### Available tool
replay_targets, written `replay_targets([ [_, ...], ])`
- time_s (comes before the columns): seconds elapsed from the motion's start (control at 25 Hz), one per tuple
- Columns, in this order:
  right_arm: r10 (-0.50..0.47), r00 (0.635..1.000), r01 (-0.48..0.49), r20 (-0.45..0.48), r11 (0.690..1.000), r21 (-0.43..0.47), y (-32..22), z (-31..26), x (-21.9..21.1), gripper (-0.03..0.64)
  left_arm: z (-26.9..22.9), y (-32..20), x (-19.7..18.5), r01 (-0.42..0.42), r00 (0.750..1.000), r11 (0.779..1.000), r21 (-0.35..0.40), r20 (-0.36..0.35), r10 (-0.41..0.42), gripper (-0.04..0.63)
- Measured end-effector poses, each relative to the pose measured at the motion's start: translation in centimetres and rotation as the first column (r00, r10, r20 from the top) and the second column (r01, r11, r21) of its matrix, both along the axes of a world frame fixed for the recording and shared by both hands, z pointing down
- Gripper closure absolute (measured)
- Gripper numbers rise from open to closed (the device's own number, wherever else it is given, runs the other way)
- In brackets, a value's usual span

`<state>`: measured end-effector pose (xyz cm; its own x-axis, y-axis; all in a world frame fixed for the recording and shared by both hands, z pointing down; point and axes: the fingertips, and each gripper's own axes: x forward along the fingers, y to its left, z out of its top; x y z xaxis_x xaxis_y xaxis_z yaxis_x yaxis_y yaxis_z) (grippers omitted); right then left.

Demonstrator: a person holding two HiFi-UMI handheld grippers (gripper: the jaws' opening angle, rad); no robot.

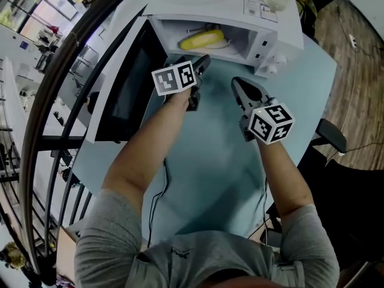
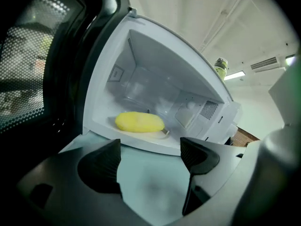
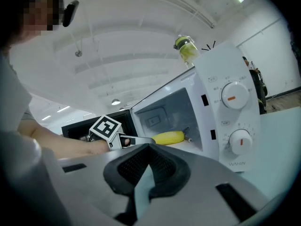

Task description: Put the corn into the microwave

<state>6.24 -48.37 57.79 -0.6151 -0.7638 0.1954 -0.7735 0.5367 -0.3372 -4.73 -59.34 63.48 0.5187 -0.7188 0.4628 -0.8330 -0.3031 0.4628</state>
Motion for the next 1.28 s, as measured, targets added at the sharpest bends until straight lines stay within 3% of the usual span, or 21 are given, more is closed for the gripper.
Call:
replay_targets([
  [0.52,0.072,0.997,-0.071,0.003,0.996,-0.062,6.3,-3.1,2.4,0.598,-5.4,7.4,-0.5,-0.058,0.997,0.998,0.039,-0.051,0.06,0.202],
  [1.04,0.121,0.993,-0.119,0.012,0.987,-0.108,13.4,-7.7,2.7,0.598,-14.0,18.6,-3.3,-0.165,0.973,0.972,0.168,-0.134,0.188,0.21],
  [1.28,0.109,0.993,-0.112,-0.034,0.988,-0.111,17.4,-10.1,1.6,0.598,-15.3,26.0,-6.6,-0.232,0.948,0.95,0.209,-0.17,0.269,0.449],
])
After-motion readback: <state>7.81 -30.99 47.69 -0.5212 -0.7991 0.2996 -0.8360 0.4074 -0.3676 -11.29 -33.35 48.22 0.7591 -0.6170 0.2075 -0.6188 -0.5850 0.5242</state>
